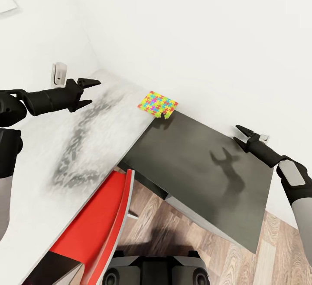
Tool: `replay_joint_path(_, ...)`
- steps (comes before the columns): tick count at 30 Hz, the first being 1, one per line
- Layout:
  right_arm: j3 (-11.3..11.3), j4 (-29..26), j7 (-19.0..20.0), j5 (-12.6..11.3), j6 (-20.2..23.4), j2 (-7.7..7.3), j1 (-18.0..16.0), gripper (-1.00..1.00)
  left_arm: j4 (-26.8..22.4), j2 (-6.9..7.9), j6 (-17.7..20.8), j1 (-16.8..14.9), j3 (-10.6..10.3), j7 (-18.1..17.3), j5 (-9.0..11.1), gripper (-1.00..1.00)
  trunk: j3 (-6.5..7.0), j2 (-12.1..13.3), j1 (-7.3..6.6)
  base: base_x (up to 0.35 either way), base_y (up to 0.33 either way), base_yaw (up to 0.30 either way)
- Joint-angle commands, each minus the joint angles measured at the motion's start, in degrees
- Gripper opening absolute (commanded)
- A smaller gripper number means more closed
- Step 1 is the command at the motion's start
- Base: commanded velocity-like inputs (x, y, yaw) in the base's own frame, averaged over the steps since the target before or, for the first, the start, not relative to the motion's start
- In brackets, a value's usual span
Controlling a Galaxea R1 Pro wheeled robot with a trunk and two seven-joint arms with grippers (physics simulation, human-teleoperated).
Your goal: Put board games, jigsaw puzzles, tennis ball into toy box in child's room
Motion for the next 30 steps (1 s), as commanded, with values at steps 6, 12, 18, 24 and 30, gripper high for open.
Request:
replay_joint_path(6,-0.1,0.0,0.0,-0.2,0.4,-0.01,0.0,1.0,0.0,0.01,-0.1,-0.1,-0.1,0.6,0.6,1.0,-0.07,-0.1,0.03,0.0,-0.039,0.011)
replay_joint_path(12,-0.1,0.2,-0.1,-0.2,0.4,-0.02,0.0,1.0,0.0,0.01,-0.1,-0.1,-0.1,0.6,0.6,1.0,-0.07,-0.1,0.03,-0.024,-0.149,0.004)
replay_joint_path(18,-0.1,0.3,0.0,-0.2,0.4,-0.02,0.0,1.0,0.0,0.0,-0.1,-0.1,-0.1,0.6,0.6,1.0,-0.07,-0.1,0.03,-0.017,-0.076,0.001)
replay_joint_path(24,0.0,0.2,0.1,-0.2,0.3,0.14,0.0,1.0,0.0,0.0,-0.1,-0.1,-0.2,0.6,0.6,1.0,-0.07,-0.1,0.03,-0.006,-0.028,0.0)
replay_joint_path(30,0.0,0.1,0.2,-0.3,0.1,0.45,0.0,1.0,0.0,0.0,-0.1,0.0,-0.2,0.6,0.6,1.0,-0.07,-0.1,0.03,-0.002,-0.01,0.0)
